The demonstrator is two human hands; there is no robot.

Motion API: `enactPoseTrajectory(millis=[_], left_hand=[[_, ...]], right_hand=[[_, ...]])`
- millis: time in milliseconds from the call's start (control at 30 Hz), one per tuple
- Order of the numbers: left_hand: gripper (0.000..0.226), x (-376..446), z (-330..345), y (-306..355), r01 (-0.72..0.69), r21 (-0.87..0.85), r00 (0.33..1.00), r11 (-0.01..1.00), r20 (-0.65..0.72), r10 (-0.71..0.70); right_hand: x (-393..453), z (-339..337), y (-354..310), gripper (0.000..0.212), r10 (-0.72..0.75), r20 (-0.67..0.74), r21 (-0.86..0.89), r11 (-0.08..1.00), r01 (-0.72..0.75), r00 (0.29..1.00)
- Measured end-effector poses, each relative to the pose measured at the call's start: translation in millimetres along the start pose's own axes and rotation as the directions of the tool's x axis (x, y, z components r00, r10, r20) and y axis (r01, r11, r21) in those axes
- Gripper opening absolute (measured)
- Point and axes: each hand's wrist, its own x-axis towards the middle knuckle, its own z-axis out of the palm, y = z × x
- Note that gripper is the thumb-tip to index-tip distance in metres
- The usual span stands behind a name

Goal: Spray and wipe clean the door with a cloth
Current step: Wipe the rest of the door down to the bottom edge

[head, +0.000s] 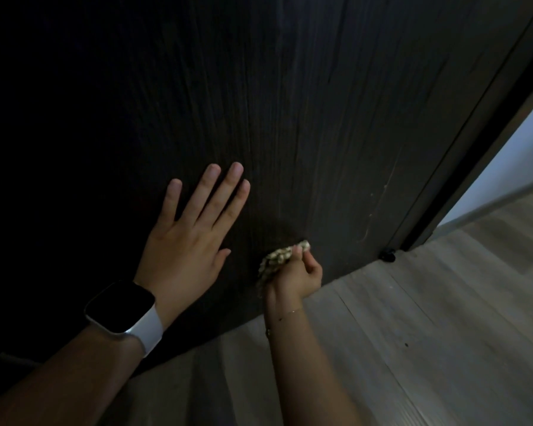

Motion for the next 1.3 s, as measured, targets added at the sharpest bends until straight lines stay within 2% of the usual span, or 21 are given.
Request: enactPoseTrajectory(millis=[100, 200, 333, 400, 500, 567, 733, 833, 933, 1033, 1067, 1167, 1233, 1300], left_hand=[[0.119, 0, 1, 0, 0.005, -0.004, 1.0, 1.0, -0.003, -0.005], [0.123, 0, 2, 1, 0.008, -0.027, 1.0, 1.0, -0.007, -0.008], [0.124, 0, 2, 1, 0.009, -0.032, 1.0, 0.999, -0.014, -0.01], [0.122, 0, 0, 0, 0.011, -0.03, 1.0, 0.999, -0.01, -0.011], [0.12, 0, -1, 0, 0.012, -0.018, 1.0, 1.0, -0.006, -0.012], [0.12, 1, -1, 0, 0.007, -0.024, 1.0, 1.0, -0.01, -0.007], [0.125, 1, 0, 2, 0.015, 0.011, 1.0, 1.0, -0.012, -0.015], [0.122, 1, -1, 2, 0.007, 0.003, 1.0, 1.0, -0.019, -0.007], [0.121, 1, -2, 0, 0.014, -0.025, 1.0, 1.0, -0.015, -0.015], [0.122, 2, -1, 1, 0.017, -0.036, 1.0, 0.999, -0.007, -0.018], [0.122, 2, -1, 1, 0.019, -0.039, 1.0, 0.999, -0.004, -0.019], [0.122, 2, 0, 1, 0.021, -0.038, 1.0, 0.999, -0.002, -0.021], [0.121, 1, 1, 1, 0.018, -0.037, 1.0, 0.999, -0.015, -0.019], [0.121, 1, 0, 1, 0.012, -0.041, 1.0, 0.999, -0.018, -0.012]], right_hand=[[12, -6, 8, 0.009, 0.045, -0.052, 0.002, 0.999, -0.044, 0.998], [-9, 3, 6, 0.011, -0.119, 0.023, -0.015, 0.993, 0.12, 0.993], [-41, 6, 8, 0.016, -0.326, 0.224, -0.036, 0.939, 0.343, 0.918], [-35, 1, 11, 0.018, -0.363, 0.239, -0.072, 0.918, 0.389, 0.901], [-12, -9, 15, 0.017, -0.206, 0.106, -0.096, 0.972, 0.216, 0.973], [-5, -11, 17, 0.02, -0.139, 0.039, -0.093, 0.985, 0.142, 0.99], [-32, 0, 14, 0.01, -0.197, 0.165, -0.07, 0.975, 0.211, 0.966], [-23, -4, 16, 0.012, -0.167, 0.175, -0.061, 0.982, 0.179, 0.97], [12, -16, 21, 0.018, -0.037, 0.051, -0.105, 0.994, 0.042, 0.998], [37, -20, 9, 0.004, 0.104, -0.047, -0.051, 0.993, -0.107, 0.993], [38, -17, 2, 0.006, 0.097, -0.062, -0.024, 0.995, -0.099, 0.993], [21, 7, -16, 0.003, -0.05, -0.08, 0.043, 0.998, 0.053, 0.996], [0, 24, -28, 0.01, -0.144, -0.038, 0.047, 0.988, 0.145, 0.989], [-11, 34, -39, 0.019, -0.172, 0.042, 0.116, 0.979, 0.166, 0.984]])
